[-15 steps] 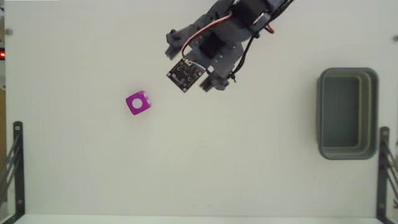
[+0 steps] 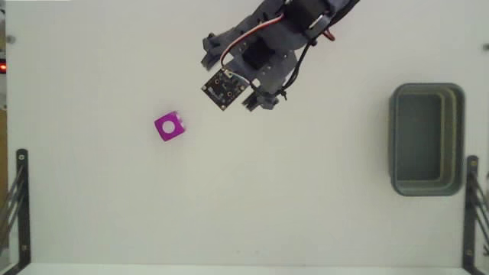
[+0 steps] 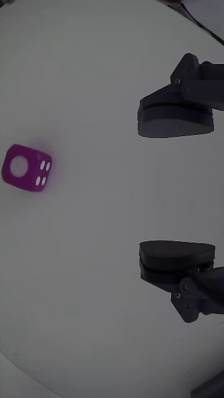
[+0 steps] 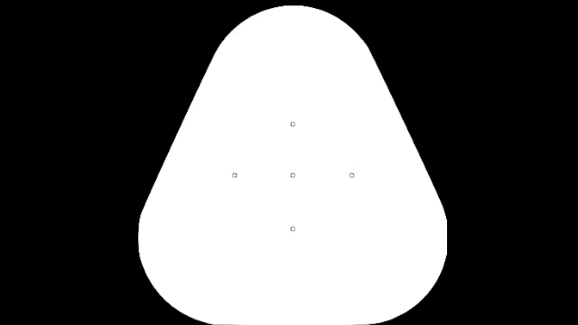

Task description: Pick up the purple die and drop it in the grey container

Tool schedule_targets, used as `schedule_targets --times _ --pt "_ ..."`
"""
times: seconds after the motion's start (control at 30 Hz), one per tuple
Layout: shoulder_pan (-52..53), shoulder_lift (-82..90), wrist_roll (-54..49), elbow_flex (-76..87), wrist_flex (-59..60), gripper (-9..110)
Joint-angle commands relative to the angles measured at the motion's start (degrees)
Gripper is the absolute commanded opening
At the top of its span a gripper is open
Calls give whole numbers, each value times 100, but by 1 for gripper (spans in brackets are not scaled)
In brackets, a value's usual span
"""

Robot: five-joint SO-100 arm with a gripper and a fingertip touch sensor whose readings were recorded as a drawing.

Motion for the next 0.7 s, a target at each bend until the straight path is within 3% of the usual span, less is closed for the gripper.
schedule_targets --times 0.0,0.67 --pt "169 202 26 12 110 110" --pt "428 202 26 12 110 110"
